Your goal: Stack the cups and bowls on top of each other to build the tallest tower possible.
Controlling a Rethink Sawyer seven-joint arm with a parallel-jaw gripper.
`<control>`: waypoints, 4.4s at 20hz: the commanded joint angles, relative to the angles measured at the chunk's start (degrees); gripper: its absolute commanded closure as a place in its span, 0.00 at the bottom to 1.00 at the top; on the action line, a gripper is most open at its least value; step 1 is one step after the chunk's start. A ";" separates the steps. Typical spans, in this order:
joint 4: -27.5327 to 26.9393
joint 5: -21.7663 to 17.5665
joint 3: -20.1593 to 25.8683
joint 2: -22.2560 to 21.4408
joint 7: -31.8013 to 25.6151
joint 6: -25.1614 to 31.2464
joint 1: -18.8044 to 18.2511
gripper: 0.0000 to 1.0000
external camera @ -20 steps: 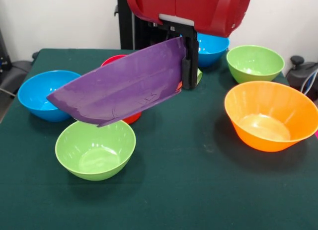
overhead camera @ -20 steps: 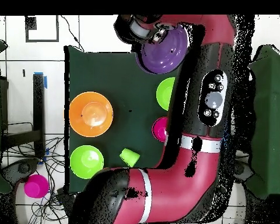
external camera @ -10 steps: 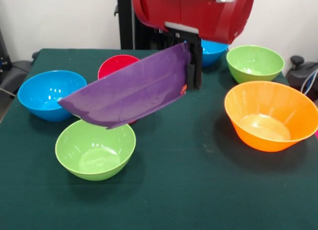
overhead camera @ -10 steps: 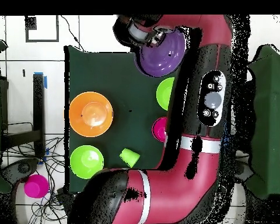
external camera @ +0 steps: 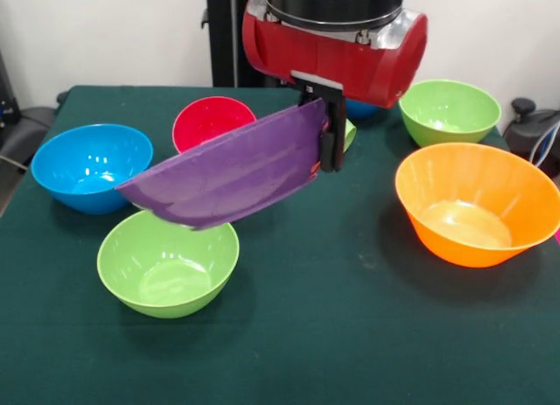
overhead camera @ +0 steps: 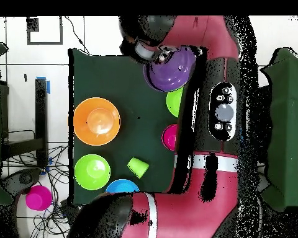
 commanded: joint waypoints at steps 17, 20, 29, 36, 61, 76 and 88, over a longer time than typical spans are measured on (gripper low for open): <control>21.51 4.04 -7.06 -5.65 10.90 -10.75 0.97 1.00; 23.36 5.68 -7.59 -5.02 13.26 -13.69 1.64 1.00; 27.15 9.29 -11.98 -5.10 18.87 -18.83 4.98 1.00; 28.92 11.15 -14.66 -4.65 20.02 -20.29 6.58 1.00; -2.18 8.16 -16.92 6.59 11.64 18.27 4.32 1.00; 4.53 4.25 -25.56 1.37 10.16 12.73 9.87 1.00; 30.76 10.56 -28.11 -9.15 15.92 -2.56 14.30 1.00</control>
